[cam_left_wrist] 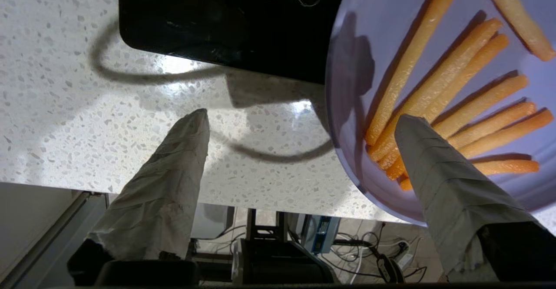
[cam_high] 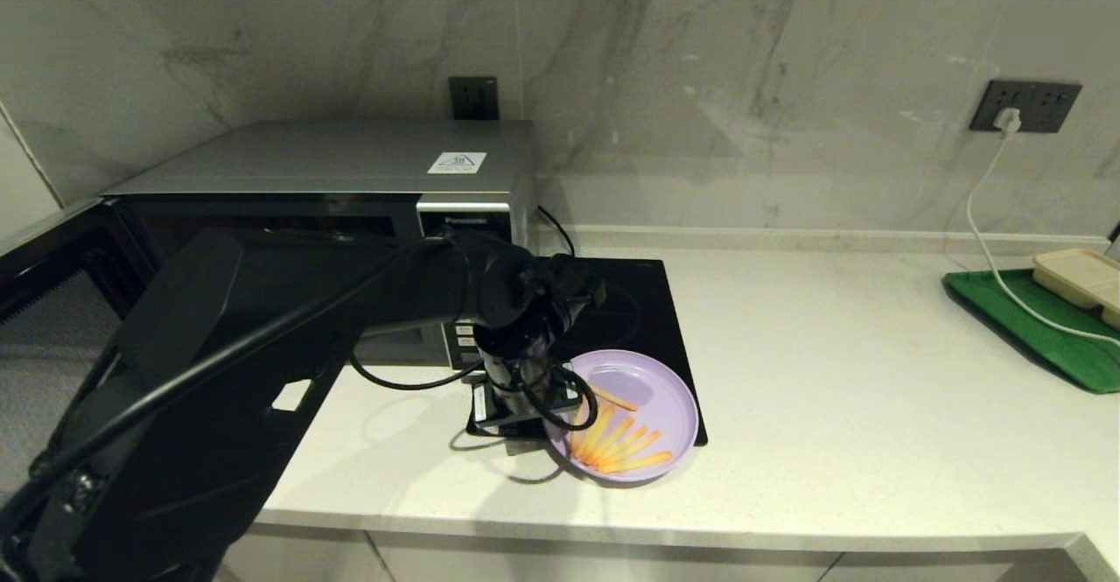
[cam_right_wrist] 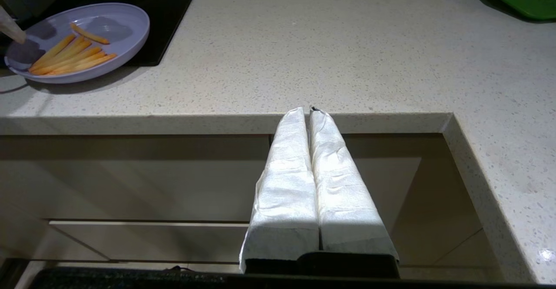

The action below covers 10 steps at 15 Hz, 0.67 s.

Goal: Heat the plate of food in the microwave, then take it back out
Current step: Put the plate in the microwave oven

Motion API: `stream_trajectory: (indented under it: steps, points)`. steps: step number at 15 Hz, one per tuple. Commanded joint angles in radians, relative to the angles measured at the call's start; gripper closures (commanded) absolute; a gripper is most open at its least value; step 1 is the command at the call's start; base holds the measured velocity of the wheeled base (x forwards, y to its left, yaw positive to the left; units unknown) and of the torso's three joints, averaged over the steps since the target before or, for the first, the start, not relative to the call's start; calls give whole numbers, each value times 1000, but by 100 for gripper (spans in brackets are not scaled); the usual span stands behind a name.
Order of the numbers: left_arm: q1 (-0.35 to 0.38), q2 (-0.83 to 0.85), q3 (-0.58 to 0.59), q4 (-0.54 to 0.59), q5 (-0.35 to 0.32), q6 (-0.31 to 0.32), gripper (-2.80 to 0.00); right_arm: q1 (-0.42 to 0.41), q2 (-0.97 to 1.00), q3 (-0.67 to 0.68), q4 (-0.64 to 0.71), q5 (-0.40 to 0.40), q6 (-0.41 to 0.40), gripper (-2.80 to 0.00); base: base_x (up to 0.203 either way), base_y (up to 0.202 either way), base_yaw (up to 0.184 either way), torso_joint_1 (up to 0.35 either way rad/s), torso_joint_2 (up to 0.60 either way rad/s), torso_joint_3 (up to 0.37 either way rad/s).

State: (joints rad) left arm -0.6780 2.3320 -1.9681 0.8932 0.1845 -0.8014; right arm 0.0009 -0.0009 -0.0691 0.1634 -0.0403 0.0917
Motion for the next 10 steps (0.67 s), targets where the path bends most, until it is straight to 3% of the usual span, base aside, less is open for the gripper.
stream_trajectory:
  steps: [1, 10]
  points:
    - [4, 20, 0, 6, 12, -15, -280, 1, 1, 0, 1, 0, 0, 0, 0, 0, 0, 0, 0, 0]
    - [12, 55, 0, 19, 19, -35, -280, 1, 1, 0, 1, -1, 0, 0, 0, 0, 0, 0, 0, 0]
